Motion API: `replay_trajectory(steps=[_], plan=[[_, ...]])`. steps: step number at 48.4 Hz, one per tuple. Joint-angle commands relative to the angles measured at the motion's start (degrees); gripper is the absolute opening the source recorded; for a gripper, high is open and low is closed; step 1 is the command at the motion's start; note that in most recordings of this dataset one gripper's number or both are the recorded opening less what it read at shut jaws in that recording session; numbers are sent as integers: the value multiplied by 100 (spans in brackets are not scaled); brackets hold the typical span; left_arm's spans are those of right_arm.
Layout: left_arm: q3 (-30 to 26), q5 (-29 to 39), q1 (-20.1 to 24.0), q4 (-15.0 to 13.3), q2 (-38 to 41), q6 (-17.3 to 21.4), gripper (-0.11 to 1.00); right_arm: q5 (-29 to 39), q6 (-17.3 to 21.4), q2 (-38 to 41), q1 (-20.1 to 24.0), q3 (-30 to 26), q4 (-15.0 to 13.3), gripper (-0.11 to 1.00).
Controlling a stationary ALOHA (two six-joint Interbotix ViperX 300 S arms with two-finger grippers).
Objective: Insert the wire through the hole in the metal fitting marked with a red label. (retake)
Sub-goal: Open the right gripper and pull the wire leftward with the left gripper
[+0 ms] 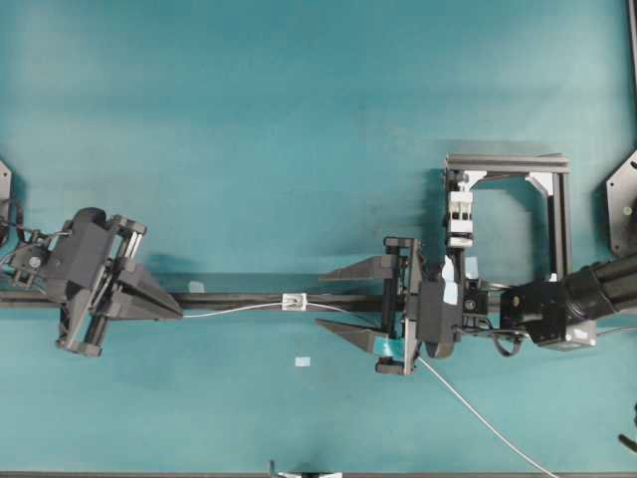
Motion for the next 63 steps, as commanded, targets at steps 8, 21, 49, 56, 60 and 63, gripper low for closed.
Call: replay_trajectory(steps=[8,21,49,56,60,63], plan=[[-26,35,88,18,-422,0,-10,-26,-9,-211,-9,-70,-9,76],[-88,343,141,0,-606,-26,-3,-26,-9,-211,-9,-79,-9,76],[-44,501,237,0,-615,-79,57,-26,-9,-211,-9,-79,-9,76],[-35,510,308,0,-677,-79,57,-26,-18,-325,-9,0,-9,76],[-35,562,413,0,-765,-70,57,-26,-9,-439,-18,97,-9,76],[-26,659,510,0,-835,-62,57,-18,-9,-545,-44,193,-9,76]])
